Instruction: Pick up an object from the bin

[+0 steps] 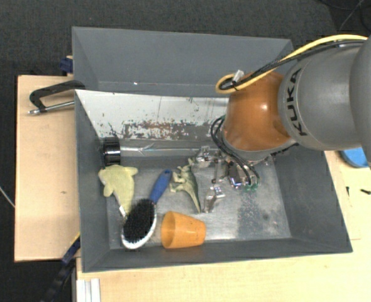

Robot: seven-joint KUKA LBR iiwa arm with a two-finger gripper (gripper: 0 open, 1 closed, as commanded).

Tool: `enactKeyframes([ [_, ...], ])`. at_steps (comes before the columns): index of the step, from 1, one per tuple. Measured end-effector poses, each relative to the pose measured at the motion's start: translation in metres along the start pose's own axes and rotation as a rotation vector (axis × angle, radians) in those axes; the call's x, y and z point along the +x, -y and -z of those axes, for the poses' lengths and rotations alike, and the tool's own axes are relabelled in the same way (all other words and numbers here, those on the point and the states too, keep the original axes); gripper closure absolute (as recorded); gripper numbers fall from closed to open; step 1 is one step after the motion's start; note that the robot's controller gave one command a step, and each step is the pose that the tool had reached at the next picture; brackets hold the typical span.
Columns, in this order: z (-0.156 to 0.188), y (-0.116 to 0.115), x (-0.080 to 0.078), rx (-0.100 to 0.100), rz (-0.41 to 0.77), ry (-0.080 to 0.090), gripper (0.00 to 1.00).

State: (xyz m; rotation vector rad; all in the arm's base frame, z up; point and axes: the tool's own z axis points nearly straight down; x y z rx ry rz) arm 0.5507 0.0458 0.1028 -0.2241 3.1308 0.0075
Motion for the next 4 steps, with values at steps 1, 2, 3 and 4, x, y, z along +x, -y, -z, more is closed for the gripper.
enactKeyframes([
  [1,-0.002,-0.038,-0.024,0.001,-0.154,0.004,0.00],
  [2,-0.030,-0.090,-0.040,0.005,0.246,0.006,0.00],
  [3,-0.028,-0.090,-0.042,0.003,0.245,0.004,0.00],
  [4,-0.027,-0.091,-0.044,0.003,0.246,0.009,1.00],
])
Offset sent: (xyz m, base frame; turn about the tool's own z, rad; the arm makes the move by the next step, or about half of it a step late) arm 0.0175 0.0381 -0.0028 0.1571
